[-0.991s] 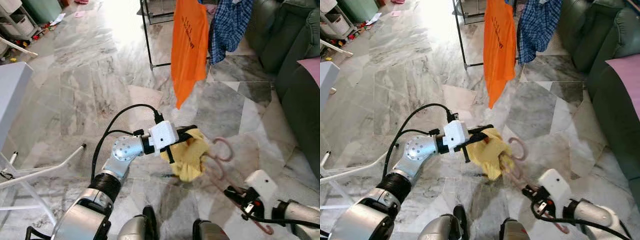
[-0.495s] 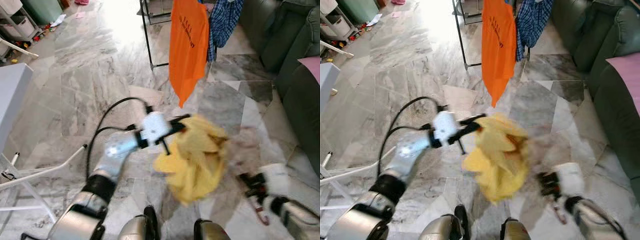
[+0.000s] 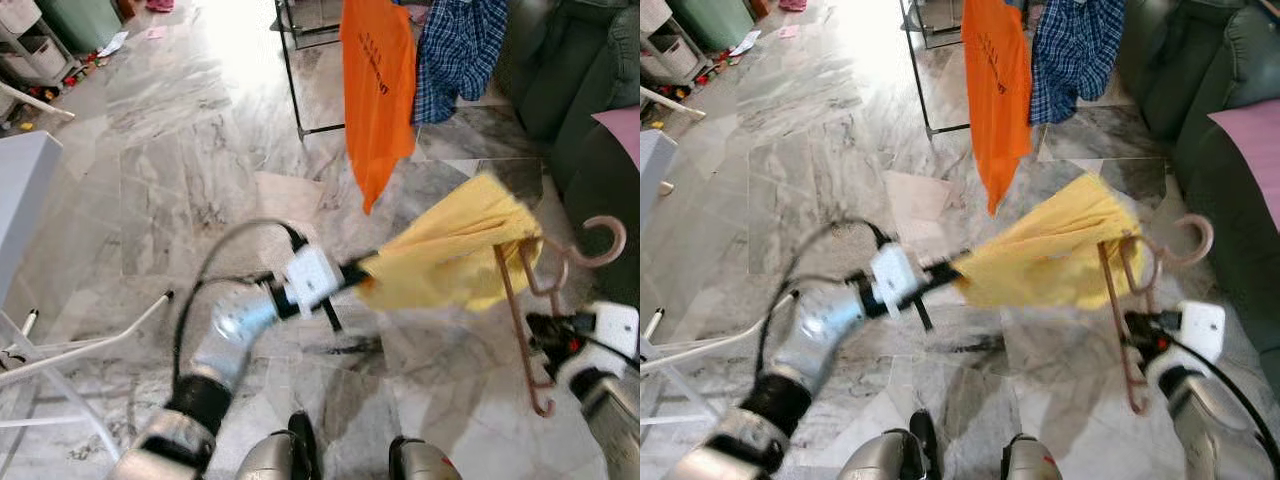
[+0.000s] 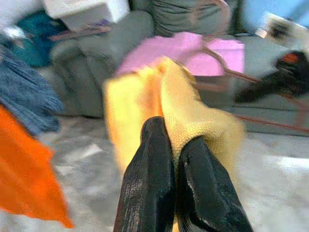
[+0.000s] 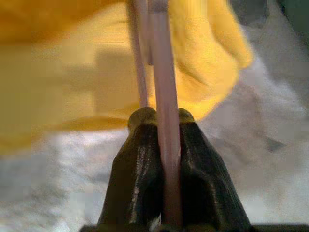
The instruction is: Hang hanger
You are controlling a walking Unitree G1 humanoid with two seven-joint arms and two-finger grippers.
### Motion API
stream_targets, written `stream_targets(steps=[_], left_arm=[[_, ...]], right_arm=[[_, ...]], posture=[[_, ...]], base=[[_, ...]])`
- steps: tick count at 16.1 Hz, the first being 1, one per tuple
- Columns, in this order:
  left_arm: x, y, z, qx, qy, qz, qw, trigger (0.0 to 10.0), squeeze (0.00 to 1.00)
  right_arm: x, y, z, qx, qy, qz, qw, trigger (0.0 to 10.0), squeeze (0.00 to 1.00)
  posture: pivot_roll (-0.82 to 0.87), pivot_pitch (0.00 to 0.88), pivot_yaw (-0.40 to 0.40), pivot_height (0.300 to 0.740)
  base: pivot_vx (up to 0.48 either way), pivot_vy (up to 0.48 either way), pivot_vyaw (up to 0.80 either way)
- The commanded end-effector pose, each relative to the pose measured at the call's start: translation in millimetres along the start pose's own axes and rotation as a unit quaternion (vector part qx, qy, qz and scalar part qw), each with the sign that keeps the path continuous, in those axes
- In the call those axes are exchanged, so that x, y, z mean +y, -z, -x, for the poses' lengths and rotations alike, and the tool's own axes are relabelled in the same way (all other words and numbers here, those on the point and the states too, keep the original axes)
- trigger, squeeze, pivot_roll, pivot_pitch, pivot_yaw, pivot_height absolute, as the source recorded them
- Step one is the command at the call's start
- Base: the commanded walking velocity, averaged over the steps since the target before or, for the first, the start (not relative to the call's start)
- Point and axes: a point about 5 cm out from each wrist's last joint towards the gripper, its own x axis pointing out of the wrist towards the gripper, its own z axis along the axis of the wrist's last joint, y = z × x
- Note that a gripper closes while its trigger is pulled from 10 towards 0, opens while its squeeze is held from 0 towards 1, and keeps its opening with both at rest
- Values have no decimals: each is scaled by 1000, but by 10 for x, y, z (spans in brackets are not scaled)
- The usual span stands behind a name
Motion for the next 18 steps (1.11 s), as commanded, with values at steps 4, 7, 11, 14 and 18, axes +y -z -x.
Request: stream_targets(steps=[4,7,11,14,18], left_arm=[[-448,359,-12,89,46,18,995,10000,0],[-470,313,-95,71,38,34,996,10000,0],[-386,274,-152,61,2,52,997,10000,0],[-320,245,-176,52,-22,64,996,10000,0],[-38,211,-182,54,-113,82,989,10000,0]], right_arm=[[569,-322,-109,-46,-100,-43,993,10000,0],[960,25,-133,19,-158,10,987,10000,0],[1088,617,13,134,-178,-13,975,10000,0],[926,919,98,187,-142,-45,971,10000,0],[755,1340,310,248,-108,-77,960,10000,0]], posture=[[-241,245,158,740],[-246,241,152,740],[-237,237,150,740],[-240,236,151,740],[-240,232,154,740]], base=[[0,0,0],[0,0,0],[0,0,0],[0,0,0],[0,0,0]])
